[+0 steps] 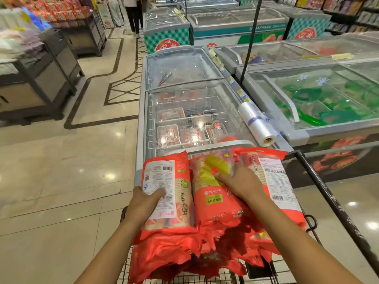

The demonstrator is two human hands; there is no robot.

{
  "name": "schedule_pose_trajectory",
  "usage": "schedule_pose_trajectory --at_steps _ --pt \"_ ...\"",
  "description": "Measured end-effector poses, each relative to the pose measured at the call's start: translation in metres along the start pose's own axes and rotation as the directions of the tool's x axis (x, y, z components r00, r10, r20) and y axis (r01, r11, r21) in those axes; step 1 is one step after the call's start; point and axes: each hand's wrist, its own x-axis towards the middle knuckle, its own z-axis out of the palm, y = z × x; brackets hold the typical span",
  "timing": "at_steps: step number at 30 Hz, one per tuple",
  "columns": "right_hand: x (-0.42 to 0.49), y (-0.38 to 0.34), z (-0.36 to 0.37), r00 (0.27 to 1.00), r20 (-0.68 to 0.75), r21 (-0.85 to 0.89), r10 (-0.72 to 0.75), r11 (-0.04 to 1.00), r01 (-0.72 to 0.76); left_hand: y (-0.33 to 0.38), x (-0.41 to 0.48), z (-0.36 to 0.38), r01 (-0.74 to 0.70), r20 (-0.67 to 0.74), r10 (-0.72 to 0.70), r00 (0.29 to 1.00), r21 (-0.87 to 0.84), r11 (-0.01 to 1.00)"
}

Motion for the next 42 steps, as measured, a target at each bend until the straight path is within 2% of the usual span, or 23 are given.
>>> schedule_pose_trajectory --at_steps 10,14,17,20,22,26,34,42 --pt "-0.013 0.003 0.001 0.999 -0.044 -0.222 -0.023 0.975 0.013 0.003 -0.012 0.003 -0.123 -0.047 0.131 0.990 0.147 0.981" --pt "-0.020 -0.005 -0.002 0.990 -0.081 -0.302 -0.112 0.950 0.083 0.001 -0.017 0.005 -0.161 -0.072 0.192 0.979 0.313 0.936" --pt "-0.032 -0.023 -0.004 0.967 -0.088 -0.353 -0.241 0.915 0.196 0.008 -0.031 0.005 -0.226 -0.086 0.314 0.946 0.519 0.824" --pt "-0.050 -0.053 -0.002 0.917 -0.097 -0.416 -0.387 0.853 0.316 0.016 -0.044 0.000 -0.317 -0.040 0.487 0.872 0.711 0.627" --pt "-0.063 -0.075 0.000 0.880 -0.116 -0.417 -0.461 0.827 0.378 0.026 -0.057 -0.007 -0.366 -0.009 0.579 0.815 0.767 0.527" --pt "-0.094 -0.115 0.007 0.815 -0.128 -0.424 -0.565 0.774 0.470 0.037 -0.087 -0.032 -0.409 -0.010 0.684 0.729 0.795 0.447" --pt "-0.182 -0.189 0.026 0.719 -0.143 -0.441 -0.680 0.694 0.569 0.009 -0.151 -0.124 -0.306 -0.132 0.705 0.697 0.834 0.459" --pt "-0.312 -0.275 0.066 0.596 -0.120 -0.385 -0.794 0.591 0.709 -0.068 -0.237 -0.255 -0.204 -0.313 0.673 0.670 0.794 0.573"
